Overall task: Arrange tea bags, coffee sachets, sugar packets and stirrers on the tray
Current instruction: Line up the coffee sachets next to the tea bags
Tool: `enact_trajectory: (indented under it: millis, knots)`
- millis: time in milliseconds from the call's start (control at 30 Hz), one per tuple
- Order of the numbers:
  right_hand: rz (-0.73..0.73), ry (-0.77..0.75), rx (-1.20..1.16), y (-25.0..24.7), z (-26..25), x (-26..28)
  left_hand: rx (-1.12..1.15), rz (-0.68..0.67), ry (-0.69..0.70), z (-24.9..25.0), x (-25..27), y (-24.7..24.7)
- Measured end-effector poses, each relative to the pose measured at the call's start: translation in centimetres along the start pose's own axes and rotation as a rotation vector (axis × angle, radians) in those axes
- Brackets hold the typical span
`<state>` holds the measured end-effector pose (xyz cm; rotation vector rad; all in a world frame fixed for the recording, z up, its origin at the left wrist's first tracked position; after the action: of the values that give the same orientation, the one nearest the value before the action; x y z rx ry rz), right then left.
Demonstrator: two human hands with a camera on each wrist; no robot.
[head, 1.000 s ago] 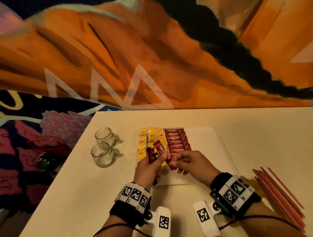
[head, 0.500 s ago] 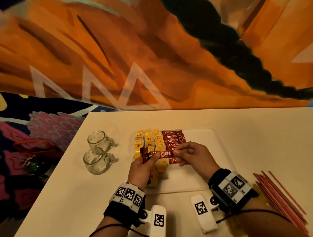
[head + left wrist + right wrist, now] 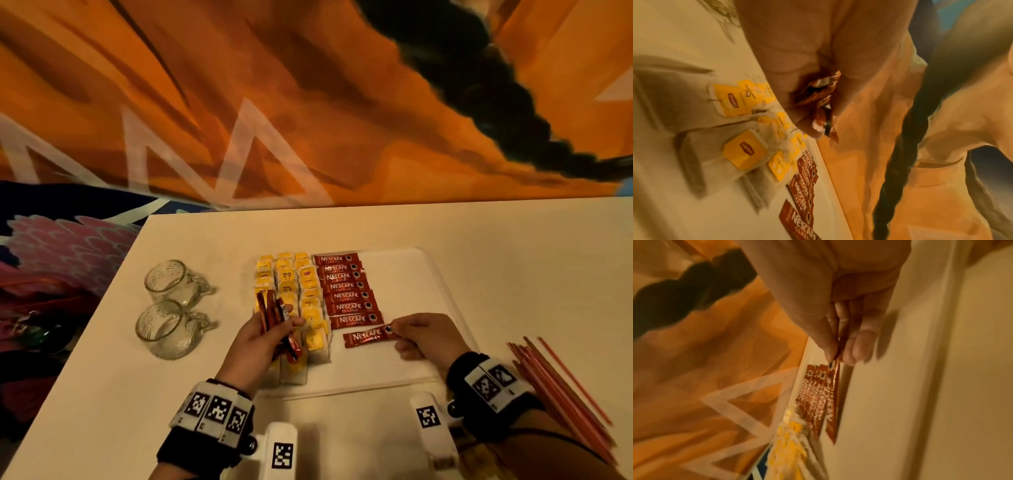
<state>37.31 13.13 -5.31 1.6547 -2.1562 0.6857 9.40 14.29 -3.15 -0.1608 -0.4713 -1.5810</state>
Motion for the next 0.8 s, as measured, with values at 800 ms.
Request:
enact_trajectory:
  millis: [800]
  knots:
    - [-0.347, -0.284, 0.306, 5.0, -4.3, 2.7, -0.097, 0.018, 0.018, 0.5, -0.2, 3.0]
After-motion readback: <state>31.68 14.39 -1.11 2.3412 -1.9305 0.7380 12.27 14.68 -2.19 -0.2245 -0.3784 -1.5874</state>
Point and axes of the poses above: each hand's wrist, its own x-axis away from the middle knuckle, its own y-axis out of the palm, z = x × y, the point moved 3 cm from there along -x, towards the middle knuckle, and after that the axes turned 1 degree about -z, right-handed, at the moved point
